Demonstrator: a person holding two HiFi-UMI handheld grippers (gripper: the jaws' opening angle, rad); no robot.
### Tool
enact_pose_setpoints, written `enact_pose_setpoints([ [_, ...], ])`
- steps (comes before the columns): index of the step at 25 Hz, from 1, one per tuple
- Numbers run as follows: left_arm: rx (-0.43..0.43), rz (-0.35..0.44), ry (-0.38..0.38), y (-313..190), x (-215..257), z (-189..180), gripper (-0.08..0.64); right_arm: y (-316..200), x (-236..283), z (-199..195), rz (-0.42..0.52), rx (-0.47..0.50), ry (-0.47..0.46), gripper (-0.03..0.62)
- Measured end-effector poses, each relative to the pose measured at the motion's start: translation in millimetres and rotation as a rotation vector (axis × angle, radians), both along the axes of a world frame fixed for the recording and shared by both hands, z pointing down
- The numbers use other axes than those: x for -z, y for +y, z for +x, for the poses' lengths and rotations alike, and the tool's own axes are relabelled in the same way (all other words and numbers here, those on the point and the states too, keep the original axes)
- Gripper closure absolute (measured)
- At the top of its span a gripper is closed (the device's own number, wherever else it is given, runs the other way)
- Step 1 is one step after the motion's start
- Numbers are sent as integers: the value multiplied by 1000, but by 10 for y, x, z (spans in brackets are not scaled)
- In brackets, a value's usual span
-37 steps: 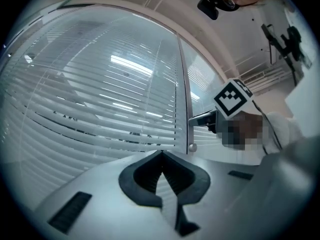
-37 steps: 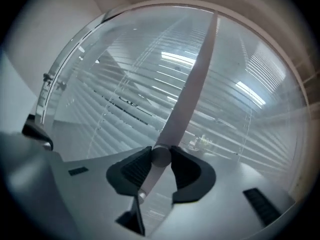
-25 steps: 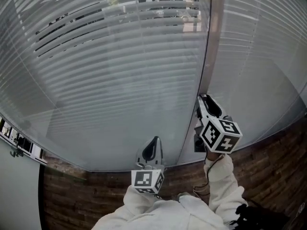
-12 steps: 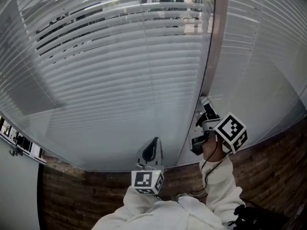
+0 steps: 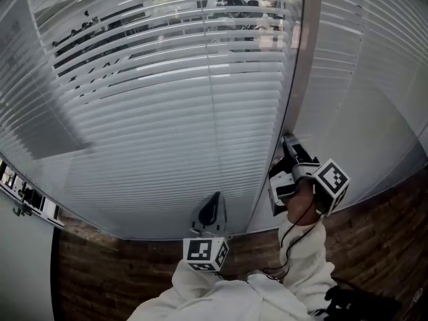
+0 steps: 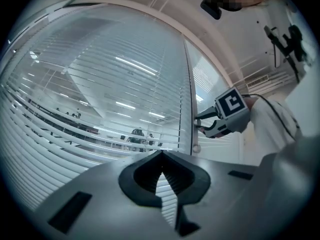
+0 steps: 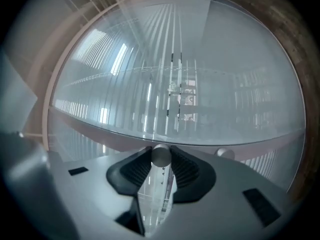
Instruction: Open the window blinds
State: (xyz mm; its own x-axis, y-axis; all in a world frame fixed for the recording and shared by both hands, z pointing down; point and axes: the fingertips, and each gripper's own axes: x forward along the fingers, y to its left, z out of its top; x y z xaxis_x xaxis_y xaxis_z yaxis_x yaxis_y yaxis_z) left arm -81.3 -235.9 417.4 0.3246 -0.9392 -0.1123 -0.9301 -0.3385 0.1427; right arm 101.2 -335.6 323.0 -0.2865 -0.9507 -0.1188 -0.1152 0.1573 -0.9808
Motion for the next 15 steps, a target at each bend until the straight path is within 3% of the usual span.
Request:
enact_pose_setpoints([
  [9, 0, 2, -9, 27, 10, -17, 560, -6, -138, 31, -81, 30, -302, 460],
  [12, 6, 3, -10, 25, 5, -43, 560, -12, -134, 34, -73, 26, -306, 460],
  [15, 10, -1, -13, 31, 1, -58, 560, -7, -111, 47, -21, 22, -208, 460],
])
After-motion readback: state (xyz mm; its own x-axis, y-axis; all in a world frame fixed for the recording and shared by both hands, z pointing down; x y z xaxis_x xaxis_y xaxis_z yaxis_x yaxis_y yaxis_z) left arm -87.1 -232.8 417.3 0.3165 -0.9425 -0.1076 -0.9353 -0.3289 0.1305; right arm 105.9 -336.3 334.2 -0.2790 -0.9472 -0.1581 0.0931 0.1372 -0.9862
